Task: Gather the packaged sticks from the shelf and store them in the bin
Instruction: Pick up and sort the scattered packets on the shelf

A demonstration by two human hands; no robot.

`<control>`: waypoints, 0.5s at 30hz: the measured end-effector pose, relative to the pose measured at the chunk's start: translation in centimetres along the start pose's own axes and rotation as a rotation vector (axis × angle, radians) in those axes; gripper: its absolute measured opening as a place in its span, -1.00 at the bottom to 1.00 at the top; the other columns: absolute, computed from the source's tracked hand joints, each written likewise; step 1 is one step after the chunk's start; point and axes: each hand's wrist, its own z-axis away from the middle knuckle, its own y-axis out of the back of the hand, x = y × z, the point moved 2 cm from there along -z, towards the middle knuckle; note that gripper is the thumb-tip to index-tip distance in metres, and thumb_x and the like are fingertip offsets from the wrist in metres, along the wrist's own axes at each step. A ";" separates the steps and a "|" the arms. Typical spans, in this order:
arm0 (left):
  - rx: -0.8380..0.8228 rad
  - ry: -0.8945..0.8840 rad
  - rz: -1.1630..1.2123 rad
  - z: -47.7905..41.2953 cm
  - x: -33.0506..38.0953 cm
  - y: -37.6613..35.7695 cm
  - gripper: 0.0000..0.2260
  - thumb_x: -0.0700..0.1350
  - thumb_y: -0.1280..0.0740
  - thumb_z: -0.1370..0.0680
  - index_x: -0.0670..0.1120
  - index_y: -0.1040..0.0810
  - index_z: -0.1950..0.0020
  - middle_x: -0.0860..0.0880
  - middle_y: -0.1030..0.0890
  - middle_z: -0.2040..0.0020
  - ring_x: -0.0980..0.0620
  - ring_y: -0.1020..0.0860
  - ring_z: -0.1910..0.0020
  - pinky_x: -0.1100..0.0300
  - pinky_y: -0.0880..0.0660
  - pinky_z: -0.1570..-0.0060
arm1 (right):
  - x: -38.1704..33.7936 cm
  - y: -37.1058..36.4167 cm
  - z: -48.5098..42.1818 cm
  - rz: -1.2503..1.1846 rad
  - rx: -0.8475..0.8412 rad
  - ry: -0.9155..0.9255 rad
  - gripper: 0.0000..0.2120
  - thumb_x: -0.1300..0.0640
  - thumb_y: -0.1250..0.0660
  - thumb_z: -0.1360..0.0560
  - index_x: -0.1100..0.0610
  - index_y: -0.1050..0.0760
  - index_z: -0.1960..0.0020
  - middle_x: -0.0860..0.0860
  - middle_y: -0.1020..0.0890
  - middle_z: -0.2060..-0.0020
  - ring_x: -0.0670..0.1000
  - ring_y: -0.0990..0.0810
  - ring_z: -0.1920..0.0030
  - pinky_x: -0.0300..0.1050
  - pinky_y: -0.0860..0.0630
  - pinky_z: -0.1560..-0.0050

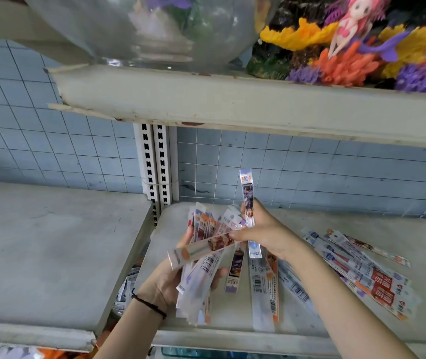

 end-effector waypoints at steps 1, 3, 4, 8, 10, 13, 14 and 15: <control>0.026 0.022 -0.051 0.1 0.0 -0.1 -0.23 0.26 -0.57 -0.11 -0.22 -0.61 -0.13 -0.24 -0.66 0.19 -0.21 -0.66 0.29 -0.04 -0.61 0.34 | -0.3 -0.1 -0.1 0.045 -0.010 -0.006 -0.47 0.35 -0.47 -0.37 0.08 -0.30 -0.20 0.06 -0.52 -0.05 0.00 -0.56 -0.03 -0.16 -0.55 0.13; 0.106 0.031 -0.154 -0.3 0.0 0.0 -0.20 0.34 -0.47 -0.21 -0.22 -0.51 -0.21 -0.15 -0.68 0.20 -0.15 -0.67 0.24 -0.02 -0.61 0.27 | -0.9 -0.5 -0.4 0.105 -0.011 -0.015 -0.41 0.32 -0.48 -0.37 0.15 -0.25 -0.27 0.12 -0.48 -0.14 0.05 -0.57 -0.07 -0.11 -0.59 0.14; 0.133 0.025 -0.203 -0.3 0.0 -0.2 -0.27 0.33 -0.45 -0.23 -0.20 -0.51 -0.14 -0.12 -0.69 0.22 -0.11 -0.68 0.24 0.01 -0.61 0.26 | -1.0 -0.8 -0.6 0.104 -0.011 -0.012 -0.40 0.32 -0.49 -0.36 0.16 -0.25 -0.27 0.12 -0.46 -0.16 0.07 -0.57 -0.12 -0.08 -0.58 0.16; 0.019 0.064 -0.252 0.2 -0.3 -0.4 -0.26 0.02 -0.69 0.01 -0.27 -0.59 -0.05 -0.22 -0.66 0.14 -0.16 -0.65 0.21 -0.01 -0.61 0.19 | -1.1 -1.4 -1.6 0.009 0.029 -0.016 -0.44 0.34 -0.50 -0.34 0.13 -0.26 -0.18 0.01 -0.50 -0.08 0.05 -0.60 -0.01 -0.09 -0.55 0.25; -0.047 0.034 -0.260 0.5 -0.3 -0.3 -0.46 -0.12 -0.69 -0.02 -0.23 -0.69 0.06 -0.21 -0.68 0.15 -0.14 -0.66 0.23 0.01 -0.61 0.14 | -1.2 -1.5 -2.0 -0.012 0.051 -0.006 -0.42 0.31 -0.52 -0.34 0.12 -0.26 -0.20 0.02 -0.52 -0.11 0.05 -0.60 0.09 -0.09 -0.55 0.24; -0.044 0.007 -0.269 0.6 -0.2 -0.8 -0.53 -0.20 -0.67 -0.01 -0.21 -0.70 0.12 -0.21 -0.69 0.17 -0.13 -0.67 0.26 0.06 -0.62 0.23 | -1.2 -1.8 -2.3 -0.051 0.083 0.023 -0.45 0.34 -0.49 -0.36 0.17 -0.24 -0.20 0.00 -0.57 0.03 -0.05 -0.60 0.18 -0.23 -0.56 0.33; -0.036 -0.009 -0.262 0.5 -0.2 -0.7 -0.51 -0.21 -0.67 -0.01 -0.22 -0.68 0.10 -0.22 -0.69 0.17 -0.13 -0.67 0.27 0.07 -0.61 0.25 | -1.0 -1.8 -2.4 -0.063 0.089 0.032 -0.47 0.34 -0.48 -0.37 0.17 -0.25 -0.19 -0.02 -0.57 0.10 -0.08 -0.59 0.21 -0.21 -0.58 0.30; -0.016 -0.019 -0.260 0.6 0.0 -1.0 -0.48 -0.22 -0.65 -0.03 -0.23 -0.65 0.05 -0.22 -0.68 0.17 -0.14 -0.66 0.27 0.07 -0.61 0.26 | -1.0 -1.9 -2.4 -0.067 0.101 0.032 -0.49 0.31 -0.49 -0.38 0.15 -0.25 -0.16 -0.01 -0.57 0.13 -0.06 -0.60 0.18 -0.13 -0.62 0.18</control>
